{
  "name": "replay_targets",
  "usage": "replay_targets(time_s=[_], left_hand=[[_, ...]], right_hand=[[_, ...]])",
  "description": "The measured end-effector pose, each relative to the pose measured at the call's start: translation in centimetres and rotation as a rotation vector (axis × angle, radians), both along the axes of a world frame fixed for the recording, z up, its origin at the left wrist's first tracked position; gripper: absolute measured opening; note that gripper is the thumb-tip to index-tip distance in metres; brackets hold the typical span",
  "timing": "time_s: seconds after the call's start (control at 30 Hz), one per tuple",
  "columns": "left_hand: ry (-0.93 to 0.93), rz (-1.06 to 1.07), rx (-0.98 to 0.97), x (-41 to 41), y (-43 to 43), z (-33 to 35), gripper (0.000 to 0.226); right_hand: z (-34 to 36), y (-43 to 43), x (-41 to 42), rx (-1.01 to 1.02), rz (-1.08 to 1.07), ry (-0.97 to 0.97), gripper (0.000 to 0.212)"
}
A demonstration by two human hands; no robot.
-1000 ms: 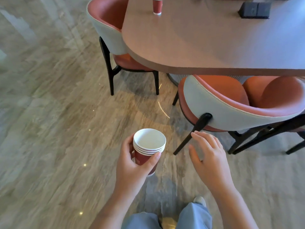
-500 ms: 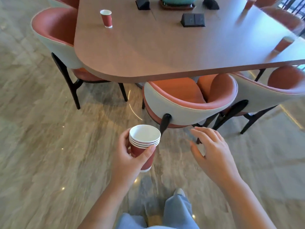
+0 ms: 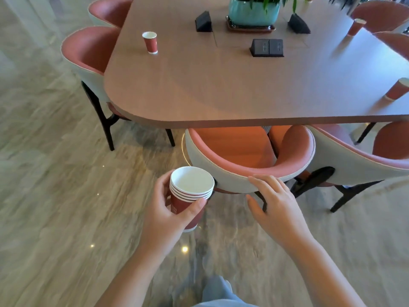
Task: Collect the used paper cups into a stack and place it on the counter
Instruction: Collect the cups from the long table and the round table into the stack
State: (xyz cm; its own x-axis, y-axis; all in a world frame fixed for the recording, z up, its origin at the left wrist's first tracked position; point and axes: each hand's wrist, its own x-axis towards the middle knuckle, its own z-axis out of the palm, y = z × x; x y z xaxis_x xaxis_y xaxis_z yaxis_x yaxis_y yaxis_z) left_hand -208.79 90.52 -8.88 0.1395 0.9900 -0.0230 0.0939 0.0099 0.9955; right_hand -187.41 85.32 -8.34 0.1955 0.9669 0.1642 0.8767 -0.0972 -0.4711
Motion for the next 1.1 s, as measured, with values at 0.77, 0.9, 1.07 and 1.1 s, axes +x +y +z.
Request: replay_targets(time_s=[0.77, 0.9, 1.07, 1.1], left_hand=[[0.001, 0.399, -0.008, -11.4, 18.2, -2.0, 0.070], [-0.064, 0.344, 0.035, -15.7, 26.5, 0.1, 0.064], [-0.081, 0.349, 0.049, -19.5, 34.7, 0.4, 0.066], [-0.077, 0.349, 0.044, -19.8, 35.9, 0.1, 0.067]], right_hand=[[0.3, 26.7, -11.1, 0.007, 0.324, 0.028, 0.034], [1.5, 34.0, -16.2, 0.005, 0.311, 0.018, 0.033], [2.0, 41.7, -20.1, 0.050, 0.269, 0.034, 0.033], [1.8, 42.8, -20.4, 0.055, 0.261, 0.037, 0.032]])
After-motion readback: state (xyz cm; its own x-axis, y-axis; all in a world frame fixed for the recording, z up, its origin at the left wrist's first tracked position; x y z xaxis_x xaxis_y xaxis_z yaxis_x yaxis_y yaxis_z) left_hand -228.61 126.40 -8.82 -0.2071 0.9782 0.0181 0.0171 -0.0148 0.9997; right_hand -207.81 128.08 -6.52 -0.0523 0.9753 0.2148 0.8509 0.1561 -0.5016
